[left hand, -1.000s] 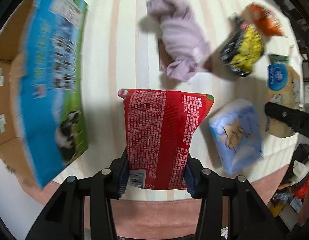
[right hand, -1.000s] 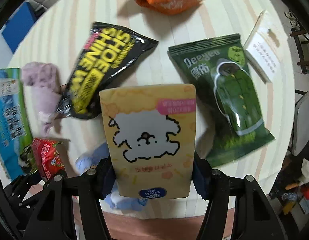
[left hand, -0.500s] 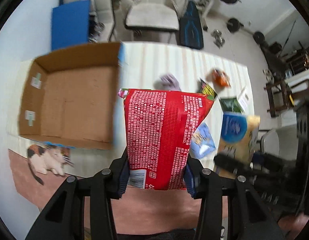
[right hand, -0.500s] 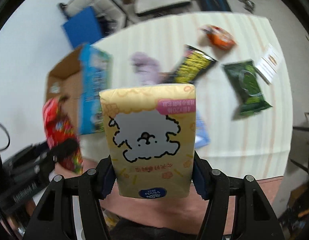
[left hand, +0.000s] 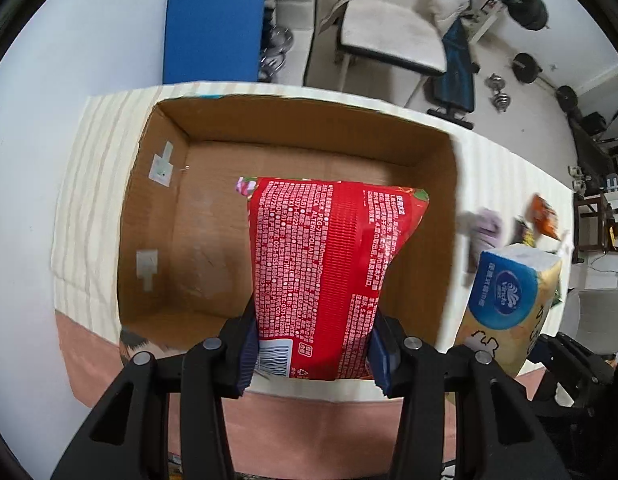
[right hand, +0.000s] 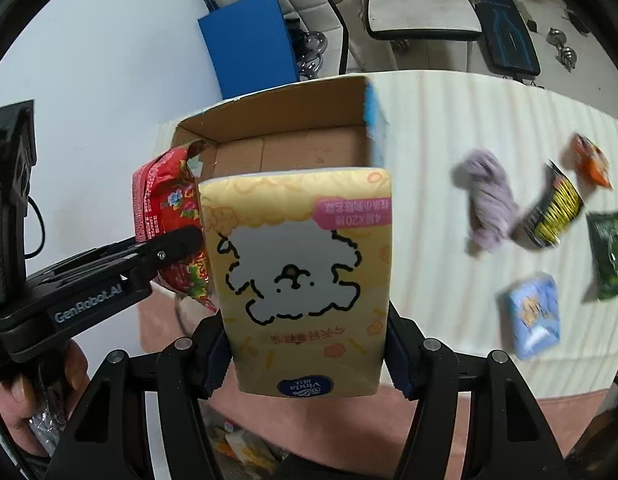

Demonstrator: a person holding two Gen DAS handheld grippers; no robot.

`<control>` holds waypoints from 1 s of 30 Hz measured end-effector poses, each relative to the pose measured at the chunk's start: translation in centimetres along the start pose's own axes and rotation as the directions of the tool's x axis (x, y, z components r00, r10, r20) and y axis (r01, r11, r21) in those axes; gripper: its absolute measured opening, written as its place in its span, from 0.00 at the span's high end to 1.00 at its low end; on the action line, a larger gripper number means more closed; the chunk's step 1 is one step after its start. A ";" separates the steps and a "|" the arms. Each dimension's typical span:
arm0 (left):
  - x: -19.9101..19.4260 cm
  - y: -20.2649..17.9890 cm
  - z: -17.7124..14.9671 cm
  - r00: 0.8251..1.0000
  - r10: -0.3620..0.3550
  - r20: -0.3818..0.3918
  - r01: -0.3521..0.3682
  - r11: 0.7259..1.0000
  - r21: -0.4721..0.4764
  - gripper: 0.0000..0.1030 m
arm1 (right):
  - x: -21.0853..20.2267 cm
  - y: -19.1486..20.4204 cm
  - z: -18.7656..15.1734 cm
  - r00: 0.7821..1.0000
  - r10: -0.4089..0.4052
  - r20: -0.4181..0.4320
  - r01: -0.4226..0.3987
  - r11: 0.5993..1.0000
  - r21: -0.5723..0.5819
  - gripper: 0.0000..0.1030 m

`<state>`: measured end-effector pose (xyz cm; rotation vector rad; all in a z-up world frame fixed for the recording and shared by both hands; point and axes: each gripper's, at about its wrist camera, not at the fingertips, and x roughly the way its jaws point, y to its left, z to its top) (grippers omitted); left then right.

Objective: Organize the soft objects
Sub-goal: 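Carry the red packet with the left tool into the box while the right tool carries the yellow box there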

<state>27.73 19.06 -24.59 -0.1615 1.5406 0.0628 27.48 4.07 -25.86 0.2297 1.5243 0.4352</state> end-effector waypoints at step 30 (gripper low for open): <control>10.8 6.3 8.9 0.986 -0.016 -0.166 0.029 0.997 0.077 0.09 | 18.0 4.6 12.3 0.952 -0.282 -0.119 0.283 0.959 -0.012 0.00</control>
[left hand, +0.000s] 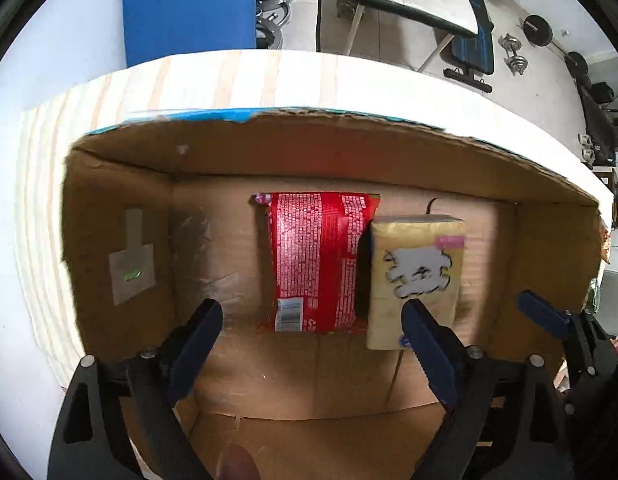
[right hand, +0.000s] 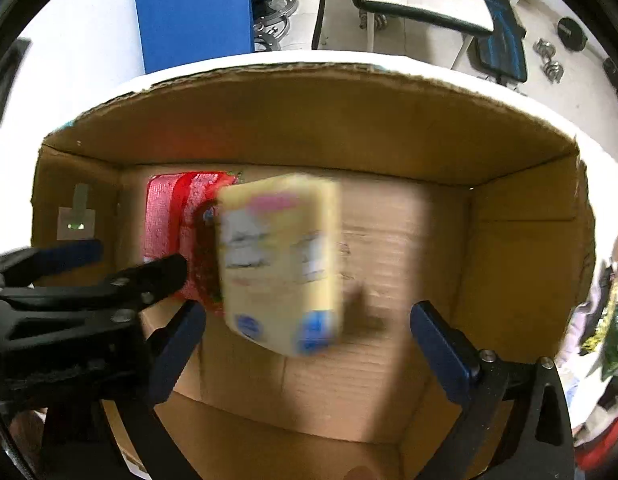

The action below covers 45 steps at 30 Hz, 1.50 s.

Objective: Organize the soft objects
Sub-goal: 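Carry the red packet with the left tool into the box while the right tool carries the yellow box there, then open both tools and withdraw them from the box toward the remaining items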

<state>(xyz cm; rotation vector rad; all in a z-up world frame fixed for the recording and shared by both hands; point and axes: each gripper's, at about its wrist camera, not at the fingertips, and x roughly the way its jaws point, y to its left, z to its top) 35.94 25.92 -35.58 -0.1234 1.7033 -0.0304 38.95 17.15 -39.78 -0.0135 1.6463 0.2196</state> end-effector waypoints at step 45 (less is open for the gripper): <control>-17.5 -14.4 -16.7 0.833 0.145 0.534 -0.235 0.966 0.105 0.05 | -18.0 -14.0 -18.0 0.912 0.135 0.386 -0.200 0.970 0.135 0.00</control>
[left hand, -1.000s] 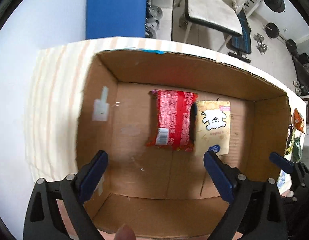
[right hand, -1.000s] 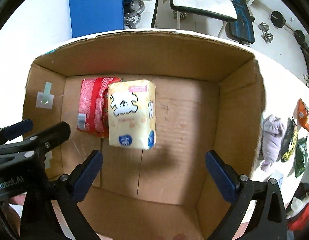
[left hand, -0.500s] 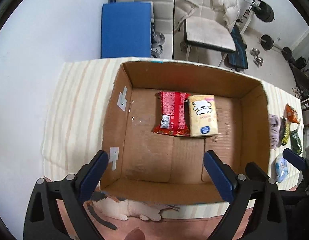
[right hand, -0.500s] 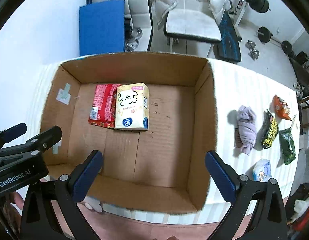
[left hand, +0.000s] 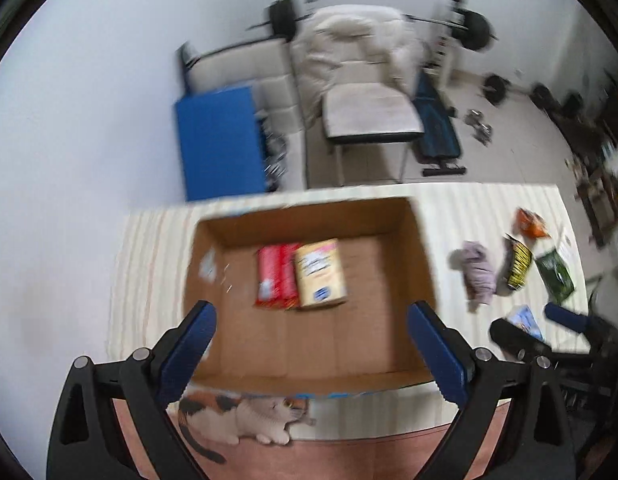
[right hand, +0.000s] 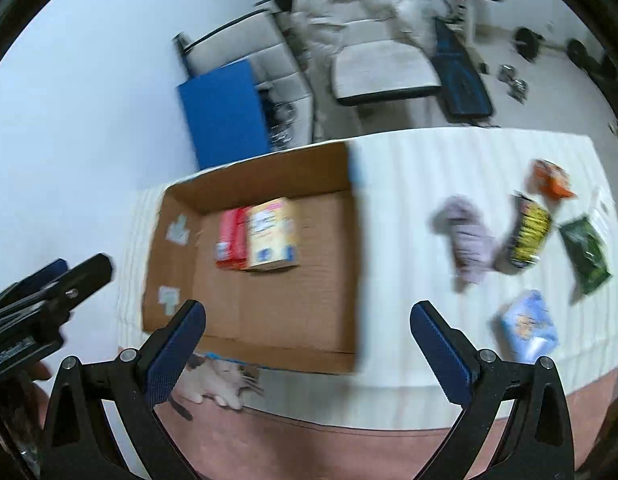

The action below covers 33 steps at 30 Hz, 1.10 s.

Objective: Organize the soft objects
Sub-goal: 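Open both tools and withdraw them from the box toward the remaining items, then grasp the black SHOE SHINE WIPES pack with the left tool while the right tool grasps the green Deeyeo pack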

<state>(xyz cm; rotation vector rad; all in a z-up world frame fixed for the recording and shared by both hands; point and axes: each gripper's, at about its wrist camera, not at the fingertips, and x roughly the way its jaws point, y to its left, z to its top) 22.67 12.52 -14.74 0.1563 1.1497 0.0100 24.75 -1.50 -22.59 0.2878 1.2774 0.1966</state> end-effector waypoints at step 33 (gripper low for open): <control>27.1 -42.7 4.0 0.843 0.060 -0.534 0.290 0.786 0.546 0.06 | 14.3 -39.7 7.0 0.838 -0.260 -0.479 0.286 0.958 -0.021 0.27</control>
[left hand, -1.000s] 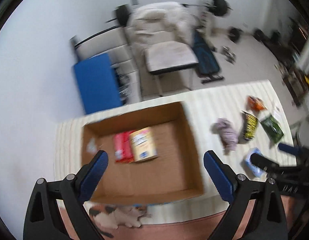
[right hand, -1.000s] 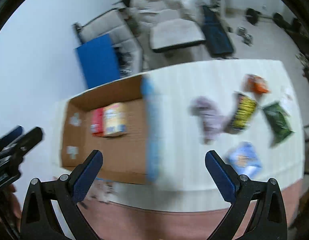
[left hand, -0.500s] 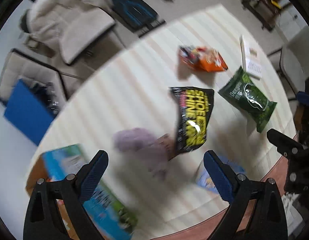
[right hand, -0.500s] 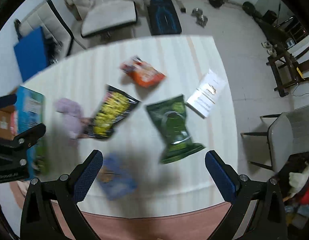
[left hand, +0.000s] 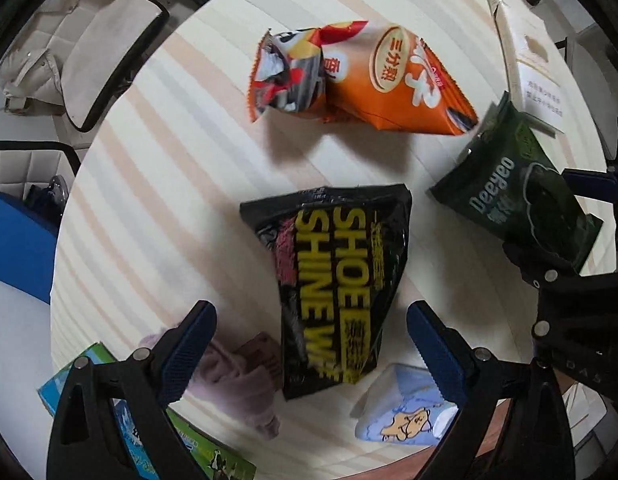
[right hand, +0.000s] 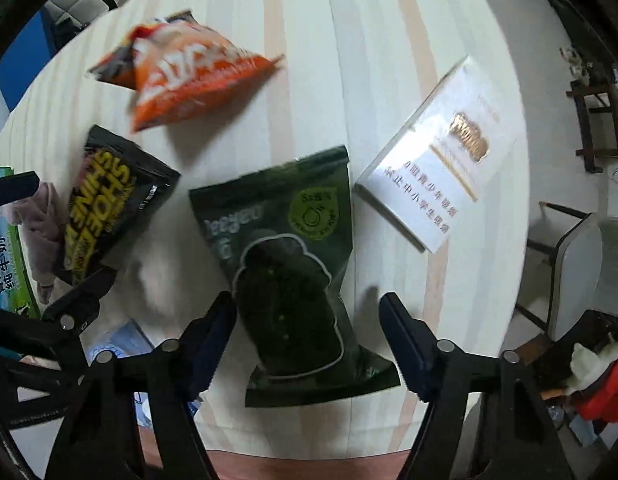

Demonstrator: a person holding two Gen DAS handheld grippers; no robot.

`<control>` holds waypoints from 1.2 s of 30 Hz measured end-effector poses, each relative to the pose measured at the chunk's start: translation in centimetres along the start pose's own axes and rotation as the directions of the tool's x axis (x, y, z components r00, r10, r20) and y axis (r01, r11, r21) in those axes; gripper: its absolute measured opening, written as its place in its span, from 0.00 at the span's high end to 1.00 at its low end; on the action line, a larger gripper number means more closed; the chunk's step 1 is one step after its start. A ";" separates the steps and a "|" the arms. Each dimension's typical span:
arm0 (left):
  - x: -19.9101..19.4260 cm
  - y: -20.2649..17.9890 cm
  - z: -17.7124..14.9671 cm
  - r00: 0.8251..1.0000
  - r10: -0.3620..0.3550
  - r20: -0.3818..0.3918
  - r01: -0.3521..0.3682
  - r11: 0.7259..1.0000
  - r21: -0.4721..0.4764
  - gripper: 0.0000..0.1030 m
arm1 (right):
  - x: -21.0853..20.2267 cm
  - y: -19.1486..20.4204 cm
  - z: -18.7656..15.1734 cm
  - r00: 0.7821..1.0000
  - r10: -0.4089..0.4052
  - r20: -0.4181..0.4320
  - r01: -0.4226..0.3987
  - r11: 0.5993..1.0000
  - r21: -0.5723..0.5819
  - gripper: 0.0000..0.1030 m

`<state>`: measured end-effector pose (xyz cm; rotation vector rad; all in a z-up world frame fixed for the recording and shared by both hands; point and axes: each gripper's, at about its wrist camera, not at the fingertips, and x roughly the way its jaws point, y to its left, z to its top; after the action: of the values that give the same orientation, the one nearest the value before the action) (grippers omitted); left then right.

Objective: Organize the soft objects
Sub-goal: 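Grasp the black SHOE SHINE WIPES pack with the left tool while the right tool grasps the green Deeyeo pack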

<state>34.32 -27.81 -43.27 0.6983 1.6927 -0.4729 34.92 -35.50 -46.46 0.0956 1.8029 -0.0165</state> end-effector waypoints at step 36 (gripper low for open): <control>3.1 2.8 -5.0 0.999 -0.032 -0.012 0.030 0.990 -0.135 0.64 | 2.9 -3.2 -4.4 0.999 -0.039 0.001 0.039 0.994 0.099 0.64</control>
<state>32.17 -21.92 -45.01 0.5794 1.7336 -0.3716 29.80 -38.23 -48.37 0.1311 1.8010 -0.1337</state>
